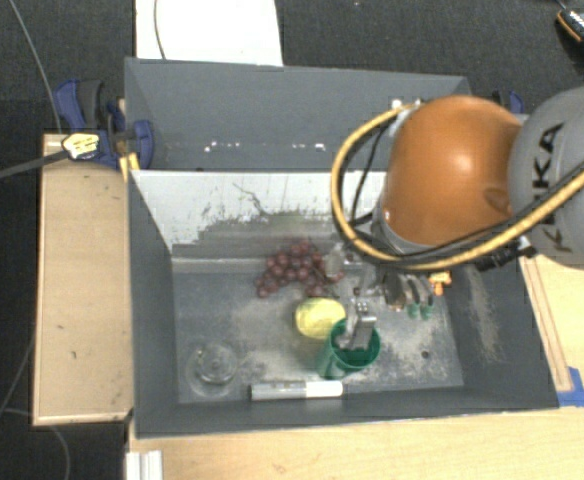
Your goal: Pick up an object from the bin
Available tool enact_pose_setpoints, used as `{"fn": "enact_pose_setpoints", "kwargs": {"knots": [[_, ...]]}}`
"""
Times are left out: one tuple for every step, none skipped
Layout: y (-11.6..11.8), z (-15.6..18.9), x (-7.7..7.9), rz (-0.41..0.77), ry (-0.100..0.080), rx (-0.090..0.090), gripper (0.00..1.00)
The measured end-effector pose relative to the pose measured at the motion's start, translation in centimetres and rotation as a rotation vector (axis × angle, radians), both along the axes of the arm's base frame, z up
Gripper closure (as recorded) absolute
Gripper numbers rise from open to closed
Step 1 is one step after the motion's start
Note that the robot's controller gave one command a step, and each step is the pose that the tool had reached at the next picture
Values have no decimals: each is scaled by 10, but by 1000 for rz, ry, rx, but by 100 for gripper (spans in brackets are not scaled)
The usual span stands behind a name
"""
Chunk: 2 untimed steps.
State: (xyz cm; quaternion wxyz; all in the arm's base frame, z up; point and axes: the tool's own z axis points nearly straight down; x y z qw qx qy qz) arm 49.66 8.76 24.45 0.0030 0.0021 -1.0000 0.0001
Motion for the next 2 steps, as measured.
{"fn": "enact_pose_setpoints", "kwargs": {"knots": [[-1,4,2,-5,-9,1,0],[-24,-97,30,169,-13,1,0]]}}
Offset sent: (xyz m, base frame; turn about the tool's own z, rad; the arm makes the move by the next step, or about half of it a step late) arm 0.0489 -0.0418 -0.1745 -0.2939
